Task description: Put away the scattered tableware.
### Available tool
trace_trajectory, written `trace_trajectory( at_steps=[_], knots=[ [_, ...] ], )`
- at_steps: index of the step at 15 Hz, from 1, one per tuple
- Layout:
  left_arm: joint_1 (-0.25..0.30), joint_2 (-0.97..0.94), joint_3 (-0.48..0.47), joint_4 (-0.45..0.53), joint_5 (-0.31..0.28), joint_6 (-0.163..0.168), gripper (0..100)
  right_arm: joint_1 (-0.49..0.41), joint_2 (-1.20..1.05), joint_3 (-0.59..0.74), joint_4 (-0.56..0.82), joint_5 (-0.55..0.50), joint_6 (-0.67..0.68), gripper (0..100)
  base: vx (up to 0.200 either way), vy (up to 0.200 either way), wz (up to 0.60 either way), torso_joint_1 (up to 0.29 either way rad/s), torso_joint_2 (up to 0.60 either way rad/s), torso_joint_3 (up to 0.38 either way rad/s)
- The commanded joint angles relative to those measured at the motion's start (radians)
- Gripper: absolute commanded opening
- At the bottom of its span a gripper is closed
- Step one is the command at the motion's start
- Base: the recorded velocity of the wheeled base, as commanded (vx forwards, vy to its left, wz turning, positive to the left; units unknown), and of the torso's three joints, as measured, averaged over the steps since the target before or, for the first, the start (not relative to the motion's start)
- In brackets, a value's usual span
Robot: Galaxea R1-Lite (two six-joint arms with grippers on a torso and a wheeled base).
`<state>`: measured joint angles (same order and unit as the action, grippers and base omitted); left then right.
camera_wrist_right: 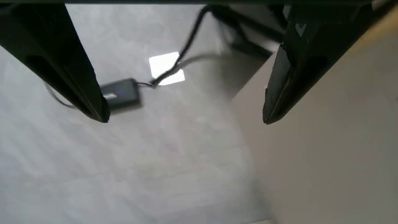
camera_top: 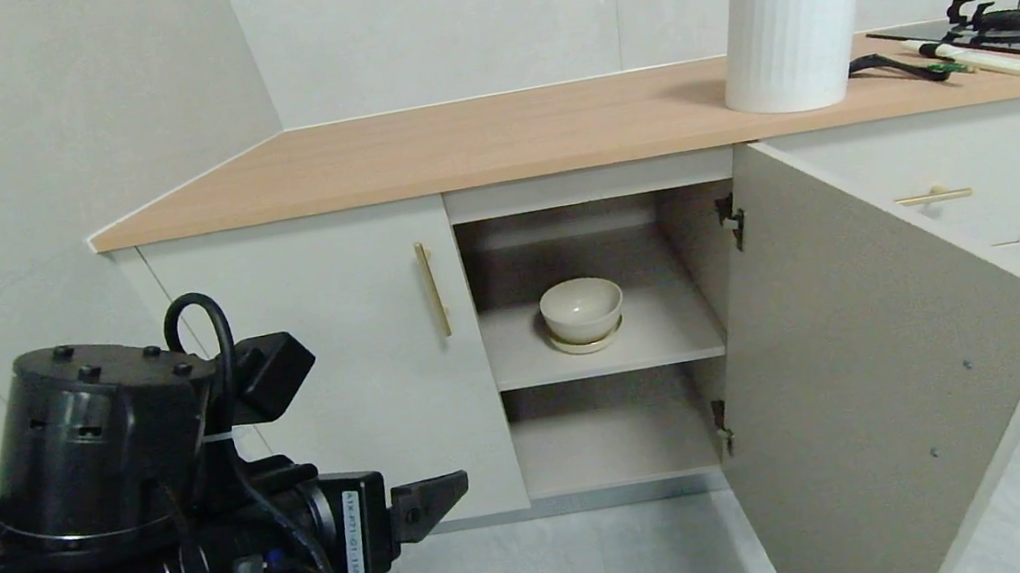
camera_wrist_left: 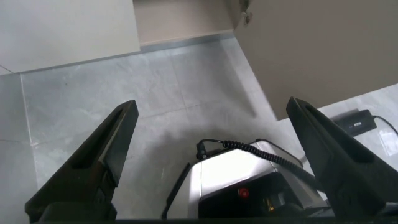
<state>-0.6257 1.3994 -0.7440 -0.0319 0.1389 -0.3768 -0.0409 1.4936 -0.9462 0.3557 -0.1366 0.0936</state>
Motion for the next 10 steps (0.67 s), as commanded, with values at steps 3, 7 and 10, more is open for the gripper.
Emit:
trace_trajectory(
  at_steps=[3,7,10],
  knots=[
    [0.0,0.0,-0.001,0.0,-0.001,-0.001,100,0.148,0.008,0.009,0.0,0.005,0.074,100,0.0,0.0,0.0,0.0,0.0,0.0],
    [0.0,-0.005,-0.001,0.0,0.001,-0.001,100,0.335,0.076,0.003,-0.121,0.023,0.132,100,0.0,0.0,0.0,0.0,0.0,0.0],
    [0.0,-0.007,-0.003,-0.005,0.002,-0.001,100,0.469,0.228,-0.048,-0.233,0.023,0.147,100,0.0,0.0,0.0,0.0,0.0,0.0]
  ],
)
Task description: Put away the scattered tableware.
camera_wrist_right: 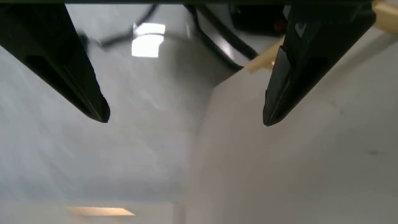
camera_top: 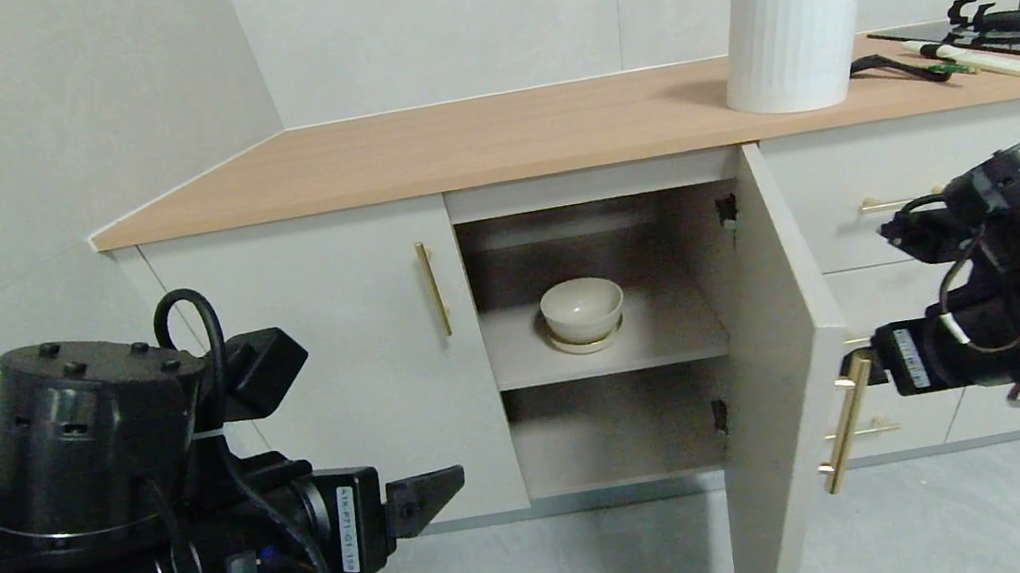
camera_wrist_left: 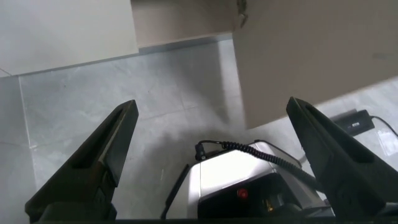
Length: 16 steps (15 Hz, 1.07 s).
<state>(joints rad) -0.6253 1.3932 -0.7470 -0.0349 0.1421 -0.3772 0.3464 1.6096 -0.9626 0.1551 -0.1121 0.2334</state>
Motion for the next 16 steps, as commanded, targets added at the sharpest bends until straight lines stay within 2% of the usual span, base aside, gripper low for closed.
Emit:
trace_trajectory(
  at_steps=[1,6,9,13,16],
  knots=[
    [-0.001,-0.002,-0.002,-0.002,0.001,0.0,100,0.111,0.156,-0.058,-0.049,0.0,0.021,100,0.0,0.0,0.0,0.0,0.0,0.0],
    [-0.001,-0.019,-0.003,-0.003,0.002,0.001,100,0.171,0.314,-0.171,-0.161,0.02,0.061,100,0.0,0.0,0.0,0.0,0.0,0.0],
    [-0.001,-0.016,-0.002,-0.003,0.002,0.001,100,0.174,0.36,-0.171,-0.246,0.065,0.116,100,0.0,0.0,0.0,0.0,0.0,0.0],
    [-0.013,-0.01,-0.002,-0.003,0.002,0.003,100,0.175,0.452,-0.171,-0.384,0.06,0.161,100,0.0,0.0,0.0,0.0,0.0,0.0],
    [-0.014,-0.01,-0.002,-0.003,0.004,0.004,100,0.175,0.475,-0.173,-0.436,0.058,0.193,100,0.0,0.0,0.0,0.0,0.0,0.0]
  ],
)
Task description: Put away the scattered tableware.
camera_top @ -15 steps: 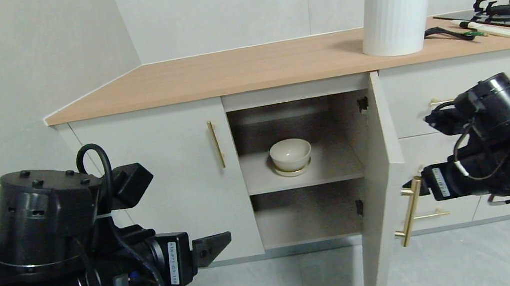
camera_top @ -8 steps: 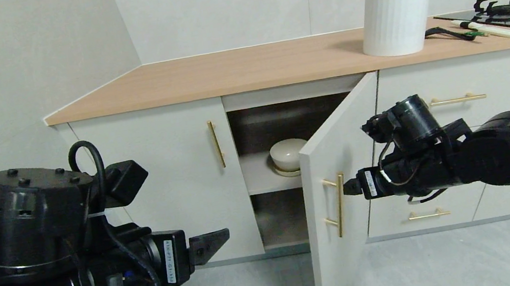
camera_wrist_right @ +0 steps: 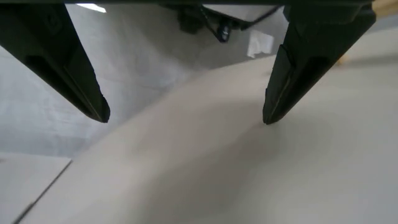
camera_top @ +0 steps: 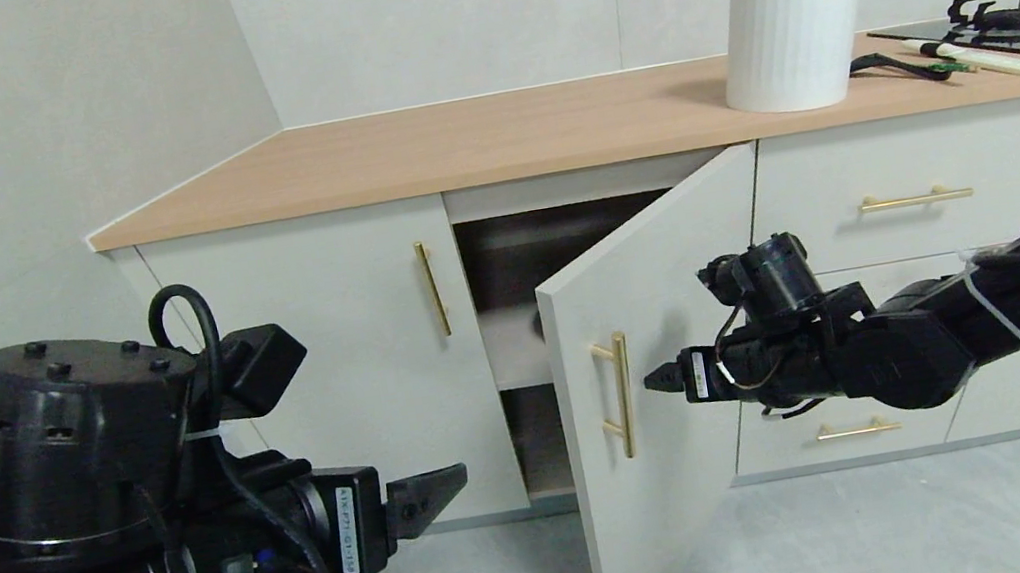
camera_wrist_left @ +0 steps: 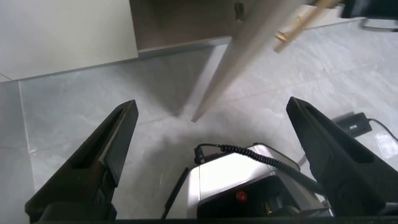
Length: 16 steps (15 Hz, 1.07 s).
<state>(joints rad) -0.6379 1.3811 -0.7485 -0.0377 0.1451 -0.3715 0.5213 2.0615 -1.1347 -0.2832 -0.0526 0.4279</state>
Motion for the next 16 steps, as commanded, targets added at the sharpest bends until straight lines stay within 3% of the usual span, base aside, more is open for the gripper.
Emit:
trace_trajectory(
  at_steps=[1,3,7,15,16],
  knots=[
    [0.0,0.001,0.001,0.001,0.002,0.008,100,0.0,0.031,0.0,-0.019,-0.001,0.014,100,0.0,0.0,0.0,0.0,0.0,0.0],
    [0.0,0.001,0.001,0.001,0.014,0.011,100,0.0,0.043,-0.004,-0.051,-0.001,0.035,100,0.0,0.0,0.0,0.0,0.0,0.0],
    [0.0,0.003,0.003,0.002,0.014,0.011,100,0.0,0.069,-0.045,-0.057,-0.001,0.095,100,0.2,0.0,0.0,-0.004,0.0,0.001],
    [0.0,0.004,0.003,-0.001,0.013,0.011,100,0.013,0.101,-0.134,-0.059,-0.01,0.244,100,0.0,0.0,0.0,0.0,0.0,0.0],
    [0.0,0.006,0.003,-0.001,0.013,0.011,100,0.013,0.126,-0.185,-0.059,-0.027,0.315,100,0.0,0.0,0.0,0.0,0.0,0.0]
  ],
)
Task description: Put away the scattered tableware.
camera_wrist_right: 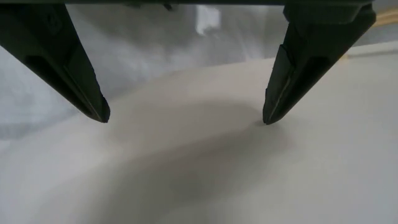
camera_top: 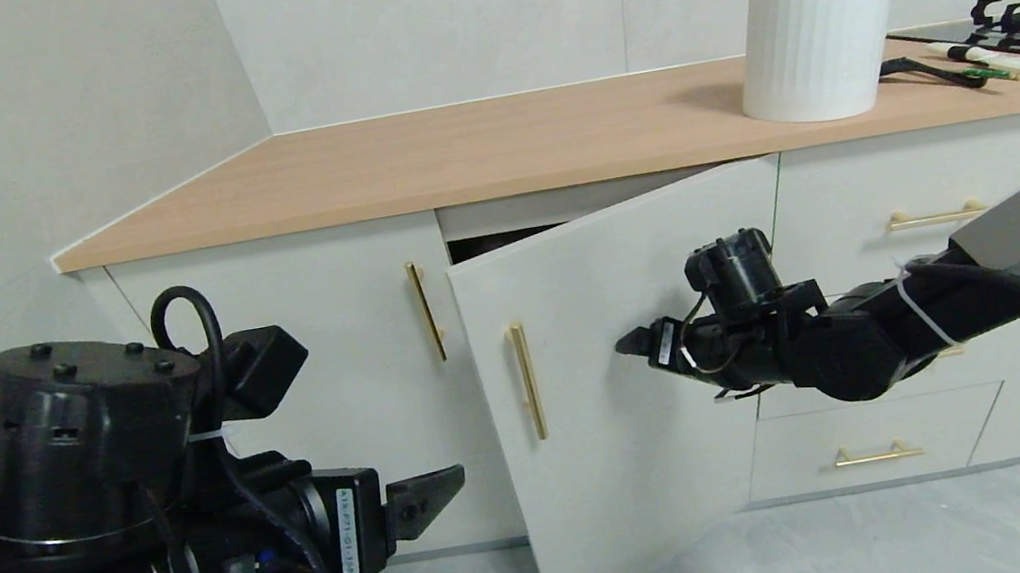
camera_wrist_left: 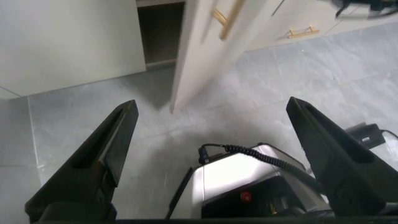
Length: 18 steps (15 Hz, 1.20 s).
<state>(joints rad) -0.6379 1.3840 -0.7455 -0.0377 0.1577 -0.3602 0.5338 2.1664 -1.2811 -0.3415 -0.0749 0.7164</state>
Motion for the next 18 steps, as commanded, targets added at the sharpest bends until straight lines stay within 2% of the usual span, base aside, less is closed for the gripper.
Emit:
trace_trajectory(
  at_steps=[1,8,18],
  knots=[
    [0.0,0.003,0.0,-0.001,0.0,0.0,100,0.0,0.036,-0.06,-0.001,-0.025,0.04,100,0.0,0.0,0.0,0.0,0.0,0.0],
    [0.0,0.009,0.0,-0.001,0.0,-0.002,100,-0.025,0.173,-0.241,0.001,-0.229,0.115,100,0.0,0.0,0.0,0.0,0.0,0.0],
    [0.0,0.01,0.0,-0.001,0.0,-0.002,100,-0.074,0.253,-0.354,0.007,-0.332,0.123,100,0.0,0.0,0.0,0.0,0.0,0.0]
  ],
)
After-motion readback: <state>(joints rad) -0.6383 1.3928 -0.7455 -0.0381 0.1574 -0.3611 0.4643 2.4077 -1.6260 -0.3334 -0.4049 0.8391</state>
